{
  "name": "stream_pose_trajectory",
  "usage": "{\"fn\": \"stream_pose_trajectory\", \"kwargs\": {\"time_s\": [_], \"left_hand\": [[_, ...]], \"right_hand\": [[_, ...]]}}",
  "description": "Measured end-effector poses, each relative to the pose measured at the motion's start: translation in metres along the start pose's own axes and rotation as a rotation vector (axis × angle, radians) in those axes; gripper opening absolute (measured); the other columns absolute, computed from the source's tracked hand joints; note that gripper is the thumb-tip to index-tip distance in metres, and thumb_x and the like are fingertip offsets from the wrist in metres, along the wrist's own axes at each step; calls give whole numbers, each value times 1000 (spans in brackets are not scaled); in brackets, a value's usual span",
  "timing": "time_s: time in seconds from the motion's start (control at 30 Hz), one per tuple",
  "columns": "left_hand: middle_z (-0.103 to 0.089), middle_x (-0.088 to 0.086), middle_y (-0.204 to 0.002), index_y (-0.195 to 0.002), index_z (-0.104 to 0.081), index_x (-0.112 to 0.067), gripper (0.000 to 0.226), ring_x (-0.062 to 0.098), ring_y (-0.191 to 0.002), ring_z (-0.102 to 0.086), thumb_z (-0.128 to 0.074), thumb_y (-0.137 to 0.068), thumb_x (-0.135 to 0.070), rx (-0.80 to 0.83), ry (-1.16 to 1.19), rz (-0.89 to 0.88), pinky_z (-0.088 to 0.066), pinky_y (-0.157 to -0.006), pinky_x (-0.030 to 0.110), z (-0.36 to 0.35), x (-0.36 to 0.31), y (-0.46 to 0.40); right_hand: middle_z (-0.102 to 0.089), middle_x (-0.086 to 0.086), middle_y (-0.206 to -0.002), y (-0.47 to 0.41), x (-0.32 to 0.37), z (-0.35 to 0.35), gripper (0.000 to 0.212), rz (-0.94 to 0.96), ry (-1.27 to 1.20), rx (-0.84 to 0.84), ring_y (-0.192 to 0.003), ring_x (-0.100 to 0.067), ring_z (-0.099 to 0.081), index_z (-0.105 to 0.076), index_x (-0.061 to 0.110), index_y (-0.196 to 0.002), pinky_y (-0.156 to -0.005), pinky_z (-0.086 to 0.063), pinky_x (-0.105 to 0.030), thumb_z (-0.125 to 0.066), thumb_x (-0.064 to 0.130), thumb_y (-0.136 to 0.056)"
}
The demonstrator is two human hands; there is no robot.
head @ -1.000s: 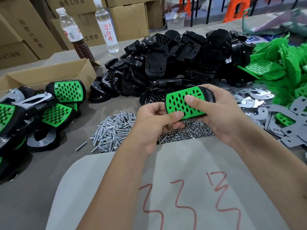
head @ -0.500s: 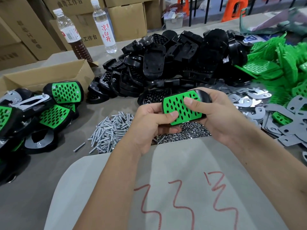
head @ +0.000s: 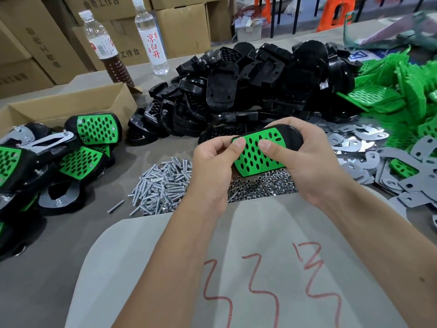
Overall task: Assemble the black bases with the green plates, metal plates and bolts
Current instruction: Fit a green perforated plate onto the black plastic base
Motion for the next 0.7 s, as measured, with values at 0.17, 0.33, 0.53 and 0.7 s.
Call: {"fn": "stream_pose_trajectory", "kwargs": {"time_s": [0.17,0.33,0.53,0.7], "left_hand": [[-75,17,-98,-105,-70,6,31,33,-89,-73,-69,-89,-20,97,96,70,-63,-77,55,4,-2,1],[-75,15,-96,-102,-71,0,14,32,-92,-74,-62,-102,-11,101,-8,74,-63,-77,46,5,2,-2],[-75,18,-99,-108,-67,-2,17,37,-102,-75,-73,-92,-2,186,-119,47,-61,-91,57,17,-7,-1],[-74,14,-93,-99,-68,-5,23,31,-91,-77,-77,-84,10,130,-166,47,-64,-75,36,16,-6,1]], "right_hand": [[-74,-8,-89,-1,2,3,35,-68,-144,80,-90,-28,-73,-69,10,-101,-84,-63,-46,-86,22,-73],[-70,-11,-86,0,-1,3,35,-51,-66,-26,-84,-27,-68,-68,8,-98,-82,-60,-50,-85,23,-71],[-73,-8,-86,-1,2,5,28,-67,-15,-7,-82,-27,-70,-74,15,-96,-75,-64,-41,-90,21,-74],[-75,-24,-104,0,3,3,37,-166,-73,51,-100,-40,-75,-73,8,-100,-86,-64,-52,-86,24,-69]]}}
Point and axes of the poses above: each hand's wrist, its own y-axis away from the middle knuckle, its own z-axis out of the back of the hand, x = y × z, the point moved 1 cm from there along -y, towards the middle knuckle
